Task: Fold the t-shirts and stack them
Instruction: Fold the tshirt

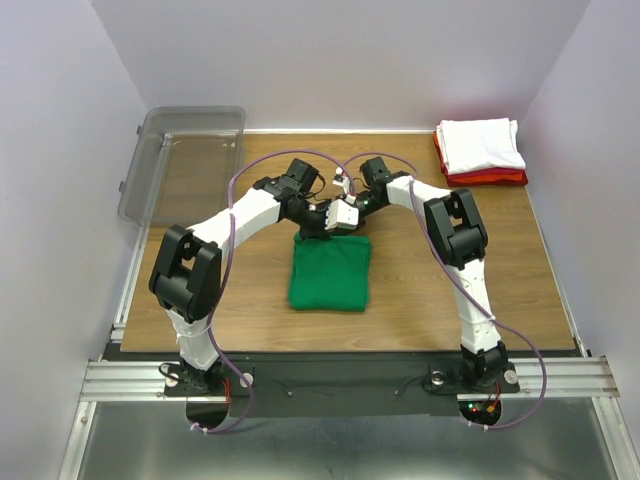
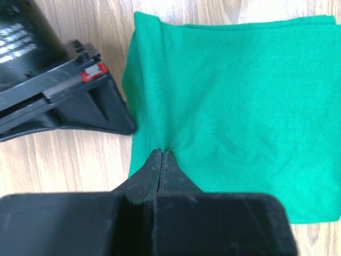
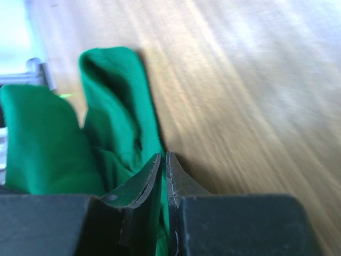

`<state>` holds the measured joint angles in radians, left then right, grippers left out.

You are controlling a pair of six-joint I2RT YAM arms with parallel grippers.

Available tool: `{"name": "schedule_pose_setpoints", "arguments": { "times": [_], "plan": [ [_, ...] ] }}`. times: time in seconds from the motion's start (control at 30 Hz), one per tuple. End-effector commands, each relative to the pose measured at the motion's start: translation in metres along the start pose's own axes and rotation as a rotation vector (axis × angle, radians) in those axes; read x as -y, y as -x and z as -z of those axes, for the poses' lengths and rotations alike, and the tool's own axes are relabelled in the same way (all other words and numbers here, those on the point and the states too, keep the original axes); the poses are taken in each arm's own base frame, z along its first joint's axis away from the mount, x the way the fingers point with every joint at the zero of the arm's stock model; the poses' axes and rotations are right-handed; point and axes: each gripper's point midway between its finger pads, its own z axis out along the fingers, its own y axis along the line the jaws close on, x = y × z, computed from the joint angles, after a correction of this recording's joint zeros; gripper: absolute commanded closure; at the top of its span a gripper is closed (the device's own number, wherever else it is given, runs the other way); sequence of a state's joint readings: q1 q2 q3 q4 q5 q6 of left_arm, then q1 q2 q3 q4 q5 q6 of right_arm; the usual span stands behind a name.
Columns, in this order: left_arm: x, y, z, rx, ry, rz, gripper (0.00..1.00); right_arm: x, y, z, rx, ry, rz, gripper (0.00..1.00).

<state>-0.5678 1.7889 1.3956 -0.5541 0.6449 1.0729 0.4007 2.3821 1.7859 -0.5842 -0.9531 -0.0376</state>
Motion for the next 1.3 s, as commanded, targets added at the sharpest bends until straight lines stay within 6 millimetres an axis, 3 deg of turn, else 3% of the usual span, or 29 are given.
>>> {"name": "schedule_pose_setpoints", "arguments": {
  "times": [0.0, 0.27, 0.63, 0.77, 0.87, 0.97, 1.03, 1.1, 1.13, 1.2, 1.23, 1.27],
  "plan": [
    [-0.017, 0.024, 0.018, 0.043, 0.077, -0.078, 1.00, 0.012, -0.017, -0.013, -0.031, 0.022, -0.004, 0.87],
    [-0.040, 0.018, 0.010, 0.040, 0.115, -0.074, 1.00, 0.014, -0.030, -0.014, -0.050, 0.029, -0.006, 0.88],
    [-0.064, -0.019, -0.018, -0.003, 0.157, -0.060, 1.00, 0.018, -0.030, -0.015, -0.052, 0.022, 0.001, 0.88],
    [-0.065, -0.030, -0.029, -0.016, 0.159, -0.070, 1.00, 0.023, -0.025, -0.014, -0.046, -0.015, 0.013, 0.88],
    [-0.062, -0.034, -0.032, -0.024, 0.148, -0.076, 1.00, 0.026, -0.008, -0.007, -0.018, -0.088, 0.047, 0.88],
    [-0.059, -0.037, -0.034, -0.042, 0.144, -0.086, 1.00, 0.031, 0.026, 0.016, 0.050, -0.198, 0.101, 0.82],
    [-0.059, -0.038, -0.034, -0.048, 0.147, -0.082, 0.98, 0.033, 0.059, 0.043, 0.130, -0.257, 0.131, 0.68],
    [-0.064, -0.038, -0.030, -0.061, 0.172, -0.075, 0.86, 0.030, 0.084, 0.068, 0.196, -0.306, 0.156, 0.56],
    [-0.072, -0.033, -0.025, -0.065, 0.201, -0.079, 0.81, 0.029, 0.101, 0.088, 0.242, -0.332, 0.172, 0.52],
    [-0.082, -0.023, -0.014, -0.060, 0.237, -0.070, 0.67, 0.027, 0.114, 0.109, 0.286, -0.366, 0.186, 0.47],
    [-0.089, -0.017, -0.007, -0.054, 0.263, -0.068, 0.64, 0.021, 0.124, 0.125, 0.320, -0.389, 0.200, 0.46],
    [-0.105, -0.001, 0.014, -0.028, 0.322, -0.070, 0.61, 0.021, 0.128, 0.141, 0.345, -0.403, 0.199, 0.45]
  ]
}}
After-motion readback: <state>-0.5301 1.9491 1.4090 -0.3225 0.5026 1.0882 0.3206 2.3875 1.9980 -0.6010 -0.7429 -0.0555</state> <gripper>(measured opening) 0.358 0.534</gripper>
